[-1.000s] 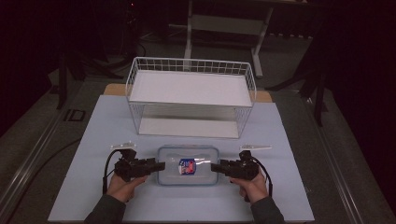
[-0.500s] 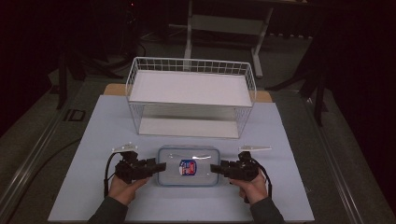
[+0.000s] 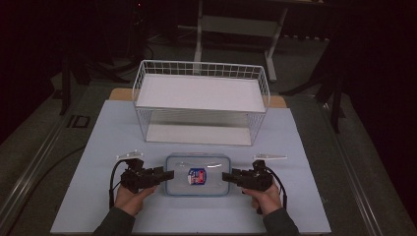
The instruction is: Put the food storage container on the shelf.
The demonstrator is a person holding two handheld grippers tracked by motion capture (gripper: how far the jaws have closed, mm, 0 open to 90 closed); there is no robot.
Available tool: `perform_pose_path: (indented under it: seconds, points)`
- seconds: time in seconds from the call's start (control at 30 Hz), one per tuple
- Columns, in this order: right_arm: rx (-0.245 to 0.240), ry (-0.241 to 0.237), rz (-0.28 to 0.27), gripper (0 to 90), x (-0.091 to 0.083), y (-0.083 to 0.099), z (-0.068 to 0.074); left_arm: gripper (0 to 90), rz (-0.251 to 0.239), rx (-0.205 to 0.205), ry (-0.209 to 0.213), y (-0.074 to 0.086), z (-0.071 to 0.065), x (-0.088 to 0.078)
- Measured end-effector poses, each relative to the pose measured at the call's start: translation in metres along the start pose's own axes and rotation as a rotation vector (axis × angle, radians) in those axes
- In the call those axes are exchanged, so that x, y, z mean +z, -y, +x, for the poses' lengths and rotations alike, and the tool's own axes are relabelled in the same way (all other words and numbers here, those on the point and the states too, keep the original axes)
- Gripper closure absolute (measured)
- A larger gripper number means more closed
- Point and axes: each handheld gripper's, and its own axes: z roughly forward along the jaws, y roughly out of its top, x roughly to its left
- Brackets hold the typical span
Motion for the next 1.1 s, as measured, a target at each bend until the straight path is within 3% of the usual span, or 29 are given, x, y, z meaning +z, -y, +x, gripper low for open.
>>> perform_pose_path:
  seconds: [0.33,0.67,1.1]
  points:
    - [-0.024,0.0,-0.047,52.0,-0.006,-0.007,0.011,48.5,-0.044,0.026,0.003,-0.006,-0.009,-0.01]
    - [-0.08,0.002,-0.093,52.3,-0.016,-0.021,0.025,48.6,-0.084,0.064,0.014,-0.018,-0.019,-0.022]
    - [-0.14,0.005,-0.16,52.3,-0.034,-0.049,0.042,48.7,-0.124,0.128,0.013,-0.052,-0.039,-0.035]
